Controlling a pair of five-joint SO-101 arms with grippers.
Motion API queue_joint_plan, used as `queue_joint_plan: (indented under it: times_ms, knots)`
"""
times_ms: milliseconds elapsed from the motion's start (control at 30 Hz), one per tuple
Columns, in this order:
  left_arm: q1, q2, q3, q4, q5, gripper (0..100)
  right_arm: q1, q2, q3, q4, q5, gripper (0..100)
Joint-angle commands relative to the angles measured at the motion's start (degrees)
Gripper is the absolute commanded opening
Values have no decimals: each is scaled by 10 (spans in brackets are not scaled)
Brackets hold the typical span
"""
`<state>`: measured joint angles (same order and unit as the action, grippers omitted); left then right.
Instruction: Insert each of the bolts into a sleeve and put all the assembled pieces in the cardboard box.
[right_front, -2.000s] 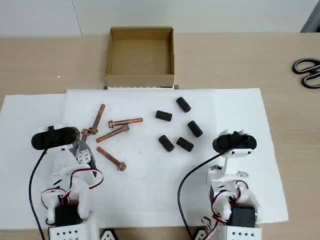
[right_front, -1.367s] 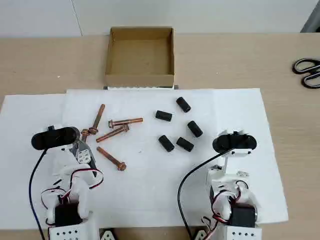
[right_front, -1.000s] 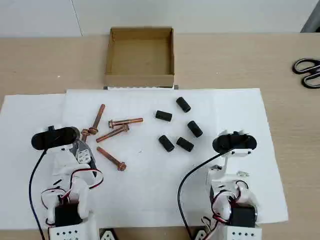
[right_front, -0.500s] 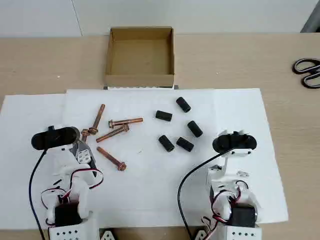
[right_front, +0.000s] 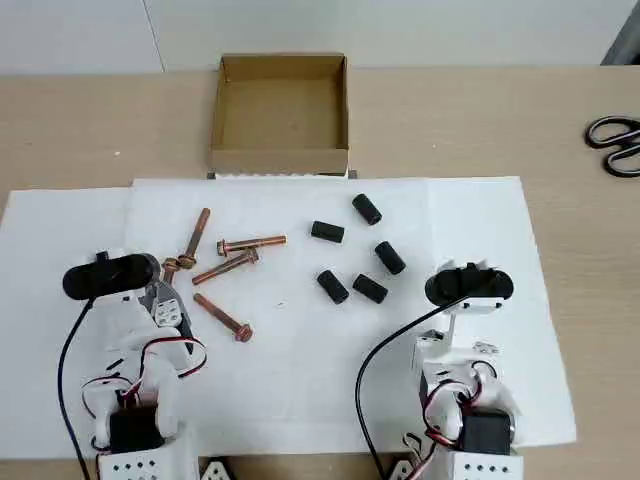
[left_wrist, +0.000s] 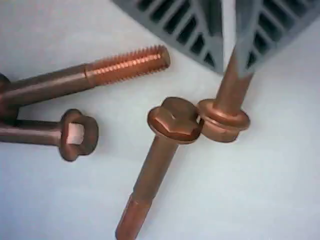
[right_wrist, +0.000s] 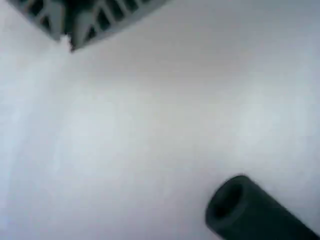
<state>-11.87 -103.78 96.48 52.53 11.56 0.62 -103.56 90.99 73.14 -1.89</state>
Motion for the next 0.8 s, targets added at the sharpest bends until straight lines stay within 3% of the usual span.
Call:
queue_joint_plan:
  times_ms: [0, 767]
  knots:
    - [-4, -4, -2, -15, 0, 6, -11, -4, -3, -11, 6, 3]
    - [-4, -4, -2, -15, 0, 6, -48, -4, -4, -11, 5, 3]
